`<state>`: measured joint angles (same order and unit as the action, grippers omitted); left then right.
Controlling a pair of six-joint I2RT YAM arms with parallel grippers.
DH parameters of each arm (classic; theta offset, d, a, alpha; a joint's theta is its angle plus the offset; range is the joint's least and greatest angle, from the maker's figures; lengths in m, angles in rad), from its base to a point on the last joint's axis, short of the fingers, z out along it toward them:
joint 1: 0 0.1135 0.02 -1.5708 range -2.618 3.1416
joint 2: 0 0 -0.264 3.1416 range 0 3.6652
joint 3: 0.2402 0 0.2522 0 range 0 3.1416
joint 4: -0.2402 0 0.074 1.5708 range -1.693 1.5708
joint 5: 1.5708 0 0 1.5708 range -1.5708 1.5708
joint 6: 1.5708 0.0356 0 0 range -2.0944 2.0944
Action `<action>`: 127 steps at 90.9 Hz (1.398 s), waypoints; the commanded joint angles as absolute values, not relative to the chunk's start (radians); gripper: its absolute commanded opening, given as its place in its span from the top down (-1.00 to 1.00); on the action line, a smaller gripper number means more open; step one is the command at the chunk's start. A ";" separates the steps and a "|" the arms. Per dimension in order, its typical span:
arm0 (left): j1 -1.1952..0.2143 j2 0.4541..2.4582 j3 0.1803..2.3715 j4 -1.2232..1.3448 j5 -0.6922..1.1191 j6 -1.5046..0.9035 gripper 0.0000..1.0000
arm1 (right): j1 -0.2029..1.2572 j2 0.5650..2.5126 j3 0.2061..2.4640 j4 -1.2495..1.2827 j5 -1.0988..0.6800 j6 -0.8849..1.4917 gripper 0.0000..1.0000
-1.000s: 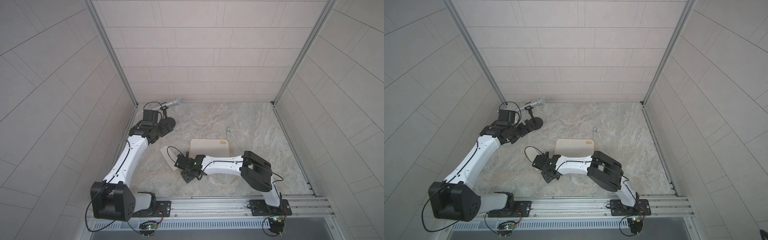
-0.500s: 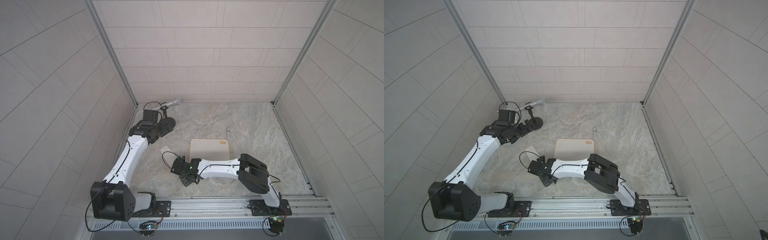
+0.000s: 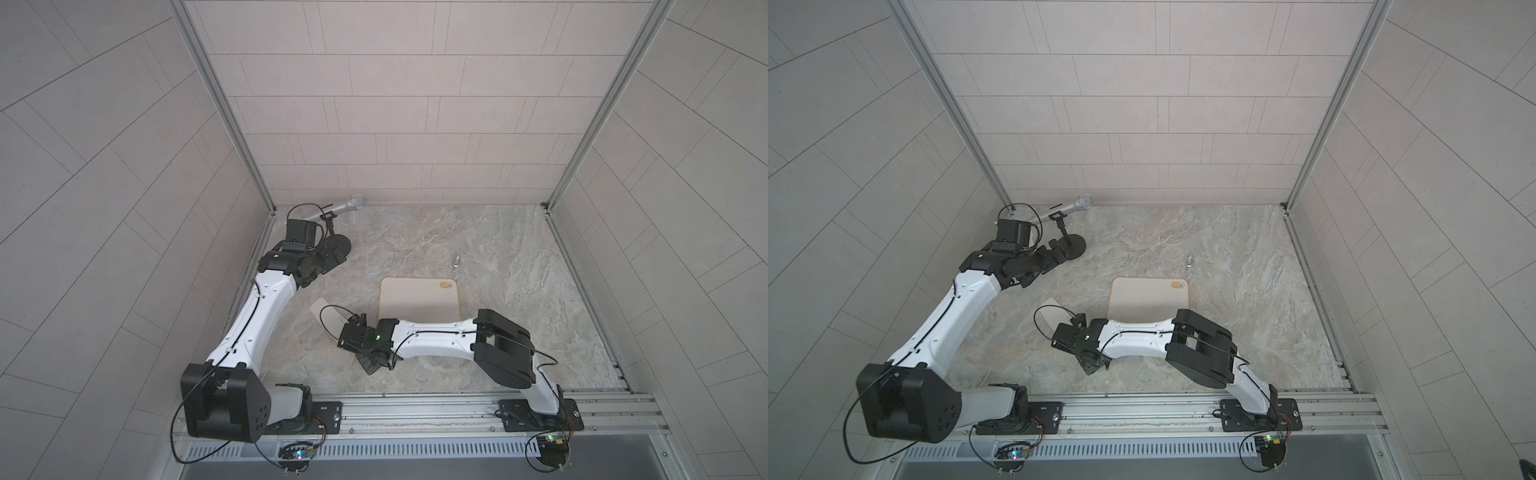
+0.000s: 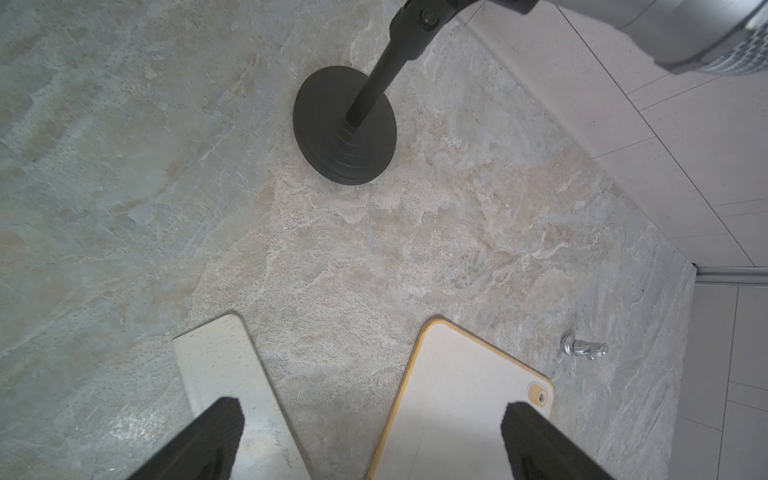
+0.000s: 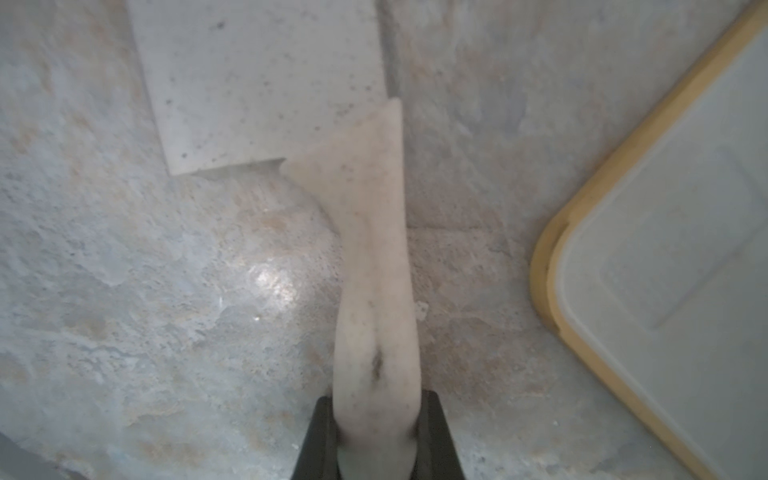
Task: Align the knife with the edge of the cutting board
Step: Pick up the knife at the center of the board.
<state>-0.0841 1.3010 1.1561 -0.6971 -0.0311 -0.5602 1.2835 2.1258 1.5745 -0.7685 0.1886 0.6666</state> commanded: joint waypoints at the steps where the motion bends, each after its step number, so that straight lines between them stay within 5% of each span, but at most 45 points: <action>1: -0.078 1.289 1.151 -0.715 -0.037 -0.549 -1.00 | 1.281 2.119 1.514 -0.780 0.269 0.675 1.00; 73: -0.146 1.157 1.026 -0.787 0.397 -0.766 -1.00 | 1.377 1.664 1.182 -0.753 0.846 0.625 1.00; 127: -0.469 1.145 1.020 -0.805 0.287 -0.942 -1.00 | 1.501 1.867 1.333 -1.113 1.204 0.741 1.00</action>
<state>-0.4316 1.1454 1.0313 -0.7940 0.3084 -0.9039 1.4757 1.8153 1.2827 -0.9974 1.0725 0.6563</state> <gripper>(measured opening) 0.994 0.166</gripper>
